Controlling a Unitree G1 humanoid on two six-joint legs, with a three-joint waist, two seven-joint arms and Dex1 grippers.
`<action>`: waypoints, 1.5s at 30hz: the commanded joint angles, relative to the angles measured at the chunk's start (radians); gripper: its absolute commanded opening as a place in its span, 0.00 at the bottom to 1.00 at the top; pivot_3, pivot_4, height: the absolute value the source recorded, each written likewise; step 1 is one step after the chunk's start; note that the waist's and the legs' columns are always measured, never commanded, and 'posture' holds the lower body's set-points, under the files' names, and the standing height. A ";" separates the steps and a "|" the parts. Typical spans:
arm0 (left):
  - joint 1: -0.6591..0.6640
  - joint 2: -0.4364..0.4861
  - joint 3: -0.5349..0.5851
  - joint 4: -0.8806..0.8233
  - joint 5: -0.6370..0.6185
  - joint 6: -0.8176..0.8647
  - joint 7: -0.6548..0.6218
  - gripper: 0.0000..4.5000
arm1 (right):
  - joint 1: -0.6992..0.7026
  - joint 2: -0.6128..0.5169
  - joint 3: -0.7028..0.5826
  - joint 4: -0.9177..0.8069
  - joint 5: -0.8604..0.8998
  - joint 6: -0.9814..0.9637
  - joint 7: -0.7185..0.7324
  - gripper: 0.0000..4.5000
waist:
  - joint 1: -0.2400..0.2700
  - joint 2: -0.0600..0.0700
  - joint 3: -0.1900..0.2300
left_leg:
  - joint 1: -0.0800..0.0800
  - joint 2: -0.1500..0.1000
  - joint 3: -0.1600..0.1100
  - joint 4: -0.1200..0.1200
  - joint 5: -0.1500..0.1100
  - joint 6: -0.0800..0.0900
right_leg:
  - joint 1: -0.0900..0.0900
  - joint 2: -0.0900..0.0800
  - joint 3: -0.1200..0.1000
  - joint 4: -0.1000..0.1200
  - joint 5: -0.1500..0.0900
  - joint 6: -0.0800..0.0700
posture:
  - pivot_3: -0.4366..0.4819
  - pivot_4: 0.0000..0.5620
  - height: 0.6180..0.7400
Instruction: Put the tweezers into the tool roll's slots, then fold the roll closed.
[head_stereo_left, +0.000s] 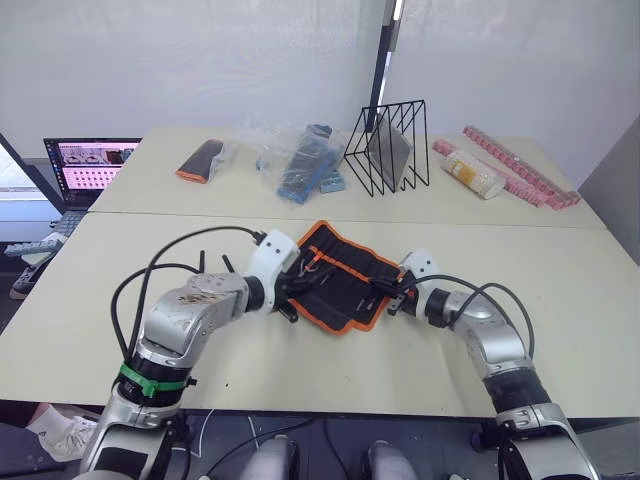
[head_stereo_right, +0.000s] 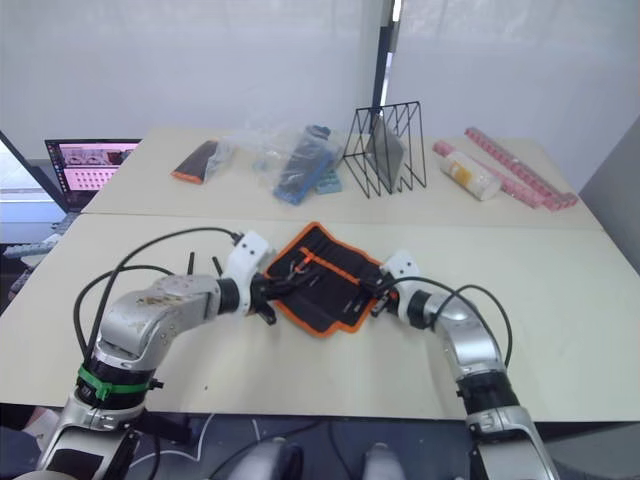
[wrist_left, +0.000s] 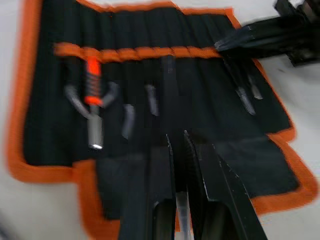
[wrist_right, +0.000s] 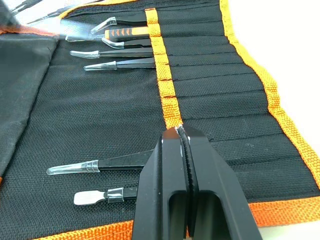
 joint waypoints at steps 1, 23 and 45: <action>-0.006 -0.036 0.016 -0.029 0.008 0.028 0.059 0.01 | 0.024 -0.003 0.009 0.010 -0.018 0.010 -0.010 0.00 | 0.001 0.000 0.000 | 0.000 0.000 0.000 0.000 0.000 0.000 | 0.000 0.000 0.000 0.000 0.000 0.000 | 0.48 0.27 0.56; -0.109 -0.172 -0.024 0.148 0.074 0.030 0.178 0.01 | 0.031 0.006 0.011 -0.009 -0.018 0.012 -0.034 0.00 | 0.004 0.000 0.000 | 0.000 0.000 0.000 0.000 0.000 0.000 | 0.001 0.000 0.000 0.000 0.000 0.000 | 0.48 0.27 0.56; -0.200 -0.253 -0.104 0.559 0.202 -0.386 0.075 0.01 | 0.022 0.001 0.021 -0.021 -0.031 0.023 -0.049 0.00 | 0.008 0.000 0.000 | 0.000 0.000 0.000 0.001 0.000 0.000 | 0.001 0.000 0.000 0.000 0.000 0.000 | 0.48 0.27 0.56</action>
